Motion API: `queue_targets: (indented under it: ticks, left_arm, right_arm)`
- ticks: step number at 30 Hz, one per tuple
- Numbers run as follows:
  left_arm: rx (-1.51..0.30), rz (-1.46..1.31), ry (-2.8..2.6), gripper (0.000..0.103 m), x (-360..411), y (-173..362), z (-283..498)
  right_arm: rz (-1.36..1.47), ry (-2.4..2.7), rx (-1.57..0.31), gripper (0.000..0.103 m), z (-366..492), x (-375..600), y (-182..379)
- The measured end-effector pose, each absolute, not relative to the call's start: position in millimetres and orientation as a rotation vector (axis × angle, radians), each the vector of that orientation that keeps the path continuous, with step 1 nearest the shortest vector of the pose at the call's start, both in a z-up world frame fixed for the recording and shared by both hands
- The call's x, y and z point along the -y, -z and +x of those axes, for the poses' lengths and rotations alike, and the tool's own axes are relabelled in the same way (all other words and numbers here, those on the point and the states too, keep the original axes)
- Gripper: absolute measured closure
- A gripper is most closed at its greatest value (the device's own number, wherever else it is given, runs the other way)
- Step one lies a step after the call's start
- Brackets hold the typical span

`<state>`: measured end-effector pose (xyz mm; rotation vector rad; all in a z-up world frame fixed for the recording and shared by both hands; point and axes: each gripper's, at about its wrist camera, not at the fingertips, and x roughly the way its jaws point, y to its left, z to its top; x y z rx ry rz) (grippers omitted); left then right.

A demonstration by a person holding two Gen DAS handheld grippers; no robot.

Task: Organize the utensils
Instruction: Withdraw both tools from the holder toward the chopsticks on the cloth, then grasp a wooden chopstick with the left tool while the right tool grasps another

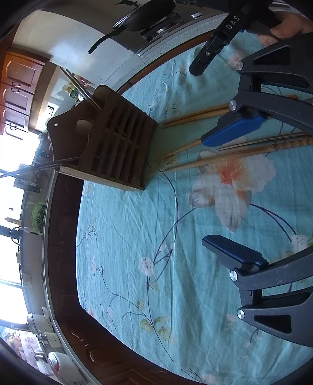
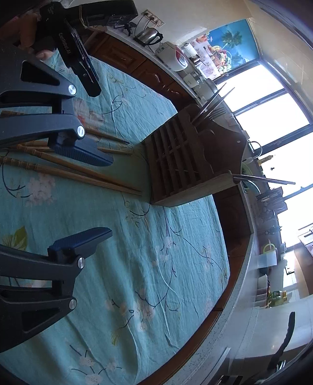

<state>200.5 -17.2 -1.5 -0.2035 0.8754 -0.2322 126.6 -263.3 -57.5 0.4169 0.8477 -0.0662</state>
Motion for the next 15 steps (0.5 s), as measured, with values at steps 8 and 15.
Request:
queue_targets:
  ticks: [8, 15]
  left_arm:
    - [-0.936, -0.133, 0.269, 0.052, 44, 15, 248]
    - [-0.990, -0.083, 0.276, 0.068, 62, 35, 278]
  right_arm:
    - [0.356, 0.039, -0.963, 0.080, 174, 253, 85]
    - [0.289, 0.027, -1.028, 0.087, 196, 247, 100]
